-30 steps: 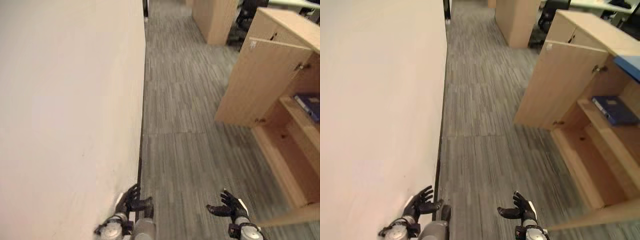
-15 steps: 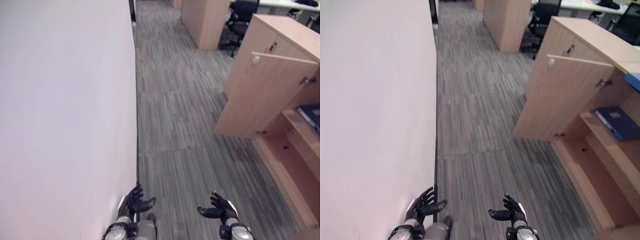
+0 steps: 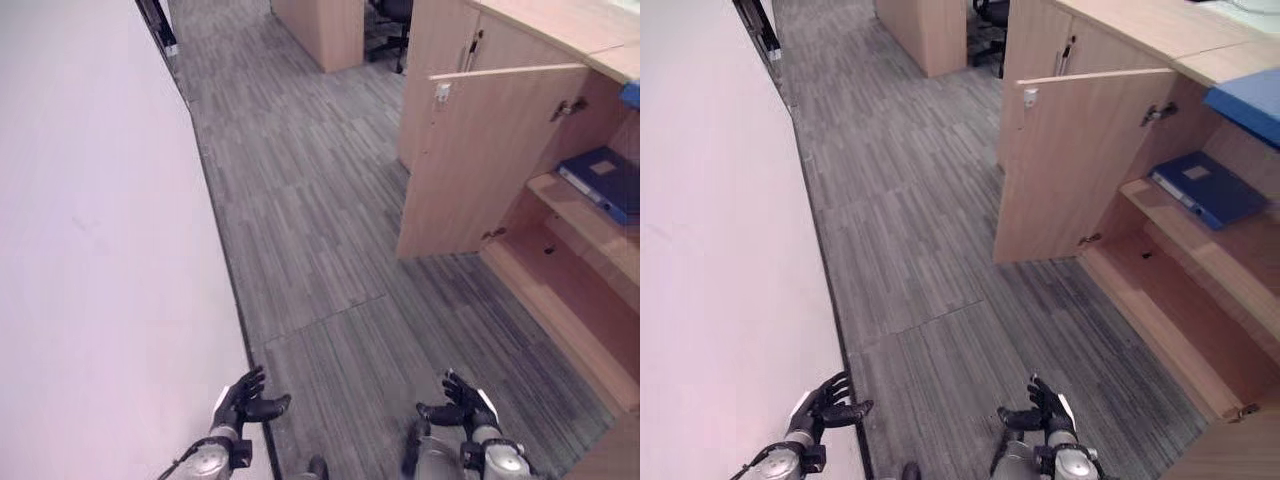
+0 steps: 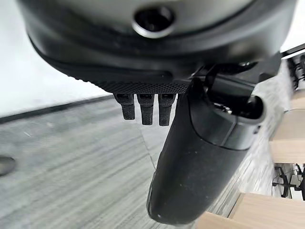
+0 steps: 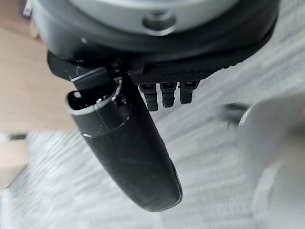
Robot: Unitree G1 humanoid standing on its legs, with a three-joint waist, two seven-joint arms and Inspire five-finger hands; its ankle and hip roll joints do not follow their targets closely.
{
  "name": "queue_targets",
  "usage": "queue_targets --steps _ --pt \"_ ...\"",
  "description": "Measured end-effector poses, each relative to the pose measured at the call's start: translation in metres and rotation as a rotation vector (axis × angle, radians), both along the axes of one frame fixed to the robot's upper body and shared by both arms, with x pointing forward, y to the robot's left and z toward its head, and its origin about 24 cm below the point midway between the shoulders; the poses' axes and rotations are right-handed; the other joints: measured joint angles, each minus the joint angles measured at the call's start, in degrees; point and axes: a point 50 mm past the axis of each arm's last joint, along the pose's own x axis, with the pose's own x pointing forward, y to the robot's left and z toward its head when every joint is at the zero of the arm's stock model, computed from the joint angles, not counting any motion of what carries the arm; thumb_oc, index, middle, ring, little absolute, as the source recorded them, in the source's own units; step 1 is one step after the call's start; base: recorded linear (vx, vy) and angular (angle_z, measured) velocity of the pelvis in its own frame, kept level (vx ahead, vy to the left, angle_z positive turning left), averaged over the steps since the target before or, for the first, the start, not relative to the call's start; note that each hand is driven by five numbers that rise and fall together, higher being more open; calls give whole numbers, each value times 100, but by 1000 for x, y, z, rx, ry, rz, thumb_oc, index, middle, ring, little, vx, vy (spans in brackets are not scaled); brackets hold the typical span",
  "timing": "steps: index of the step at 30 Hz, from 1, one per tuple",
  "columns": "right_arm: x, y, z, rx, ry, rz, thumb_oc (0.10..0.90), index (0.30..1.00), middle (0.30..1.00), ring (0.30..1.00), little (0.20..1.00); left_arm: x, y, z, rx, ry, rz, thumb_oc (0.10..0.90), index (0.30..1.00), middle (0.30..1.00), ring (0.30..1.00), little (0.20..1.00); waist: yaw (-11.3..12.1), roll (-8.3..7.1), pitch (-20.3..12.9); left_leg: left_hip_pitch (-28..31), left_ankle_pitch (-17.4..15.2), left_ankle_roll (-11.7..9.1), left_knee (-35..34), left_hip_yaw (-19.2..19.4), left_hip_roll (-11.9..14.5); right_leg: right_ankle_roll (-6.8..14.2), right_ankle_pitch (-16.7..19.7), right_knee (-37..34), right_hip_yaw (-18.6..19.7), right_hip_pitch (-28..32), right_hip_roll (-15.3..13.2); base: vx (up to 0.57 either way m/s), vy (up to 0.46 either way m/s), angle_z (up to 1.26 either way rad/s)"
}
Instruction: Put the empty folder in the office cabinet
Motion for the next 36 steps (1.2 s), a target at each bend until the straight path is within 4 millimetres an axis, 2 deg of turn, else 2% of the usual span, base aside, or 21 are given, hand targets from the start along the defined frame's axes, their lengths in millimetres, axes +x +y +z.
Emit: queue_targets --steps 1,3,4,5,6,8,9,10,15,16,21,24,25,26,28,29,30,32,33,34,36 --pt "-1 -7 -1 -15 13 -21 800 900 900 900 900 -3 -7 -4 -5 18 -18 800 900 900 900 900 -89 139 -14 109 -73 -138 -120 -47 209 -38 102 36 -278 130 167 245 -218 28" --pt "4 -16 3 -42 5 -41 800 900 900 900 900 -4 -17 -6 -23 22 -49 800 900 900 900 900 -58 273 11 215 98 -185 -154 -26 334 -255 157 85 -414 148 397 248 -201 -2" --pt "9 -23 7 -60 -13 -49 800 900 900 900 900 -5 -22 -8 -29 31 -65 800 900 900 900 900 -83 318 23 266 246 -264 -164 150 418 -590 54 196 -500 143 478 300 -151 -5" --pt "12 -29 11 -78 -24 -62 800 900 900 900 900 -4 -26 -8 -43 28 -74 800 900 900 900 900 -81 338 32 295 392 -455 -145 228 462 -670 -107 350 -582 123 485 321 -123 1" --pt "17 -36 16 -92 -46 -76 800 900 900 900 900 -1 -31 -8 -51 22 -88 800 900 900 900 900 -69 378 54 393 517 -608 -149 318 481 -654 -282 569 -718 142 421 418 -210 2" --pt "20 -42 20 -105 -62 -87 800 900 900 900 900 0 -34 -8 -55 17 -94 800 900 900 900 900 -86 441 57 585 605 -691 -122 399 530 -681 -638 910 -813 165 350 305 -205 2" --pt "18 -44 20 -109 -57 -88 800 900 900 900 900 3 -34 -6 -55 7 -96 800 900 900 900 900 -70 485 8 637 633 -744 -67 535 561 -623 -1027 1225 -1483 275 -18 85 -67 -30" --pt "21 -40 20 -99 -65 -76 800 900 900 900 900 0 -29 -5 -40 8 -93 800 900 900 900 900 2 482 4 674 668 -801 23 632 577 -573 -1005 1337 -1815 377 -190 238 -226 -41" --pt "16 -35 18 -86 -61 -42 800 900 900 900 900 -8 -27 -9 -42 38 -85 800 900 900 900 900 -254 616 -98 664 796 -983 404 509 669 -969 -1247 1661 -1821 407 -133 193 -253 -15" --pt "16 -35 18 -87 -59 -38 800 900 900 900 900 -10 -26 -10 -40 46 -81 800 900 900 900 900 -280 691 -147 622 831 -1042 630 549 773 -1001 -1267 1555 -1745 413 28 175 -234 -57" --pt "4 -38 13 -103 -17 -20 800 900 900 900 900 -3 -30 -9 -43 39 -99 800 900 900 900 900 -497 693 -179 510 1152 -1321 1374 492 1107 -1227 -1316 1208 -1525 682 562 187 -212 -47" --pt "-3 -42 12 -116 7 -14 800 900 900 900 900 8 -34 -7 -44 22 -121 800 900 900 900 900 -645 613 -255 282 1645 -1242 1952 303 1100 -1379 -1350 955 -1313 833 769 276 -202 -38" --pt "-2 -41 12 -116 5 -12 800 900 900 900 900 10 -36 -7 -39 29 -135 800 900 900 900 900 -558 529 -253 139 1763 -1067 2380 221 1046 -1507 -1317 770 -1063 893 823 194 -83 -74" --pt "0 -41 13 -116 0 -11 800 900 900 900 900 7 -37 -9 -40 40 -142 800 900 900 900 900 -524 516 -253 65 1673 -1027 2547 183 1028 -1565 -1285 691 -1007 941 840 305 -42 -85" --pt "2 -40 14 -113 -7 -10 800 900 900 900 900 12 -42 -8 -40 31 -174 800 900 900 900 900 -523 345 -211 -266 1098 -869 2574 87 769 -1688 -1226 309 -649 1134 940 309 -4 -54" --pt "3 -39 14 -109 -10 -10 800 900 900 900 900 12 -43 -7 -41 29 -180 800 900 900 900 900 -483 294 -210 -376 864 -802 2457 66 610 -1681 -1136 128 -505 1225 963 246 7 -117" --pt "4 -36 13 -102 -13 -6 800 900 900 900 900 15 -45 -6 -43 16 -191 800 900 900 900 900 -248 94 -116 -729 584 -641 2014 24 229 -1570 -847 -320 -90 1456 1018 275 38 -111" --pt "7 -33 15 -93 -28 1 800 900 900 900 900 14 -46 -5 -45 16 -192 800 900 900 900 900 -249 120 -115 -1272 576 -614 1893 -98 207 -1525 -741 -701 65 1688 1170 467 75 -81" --pt "7 -32 14 -91 -26 8 800 900 900 900 900 13 -45 -6 -44 17 -189 800 900 900 900 900 -202 132 -100 -1497 610 -597 1590 -196 153 -1440 -685 -879 186 1793 1251 595 86 -117" --pt "8 -29 14 -90 -23 33 800 900 900 900 900 7 -45 -9 -45 36 -185 800 900 900 900 900 -42 146 -78 -1656 746 -684 441 -554 -25 -1329 -612 -1106 567 1938 1377 670 81 -138" --pt "10 -26 13 -86 -21 51 800 900 900 900 900 1 -43 -13 -43 62 -173 800 900 900 900 900 213 270 35 -1982 1159 -744 -209 -1033 -70 -1456 -541 -1216 1091 2092 1601 574 25 -168"
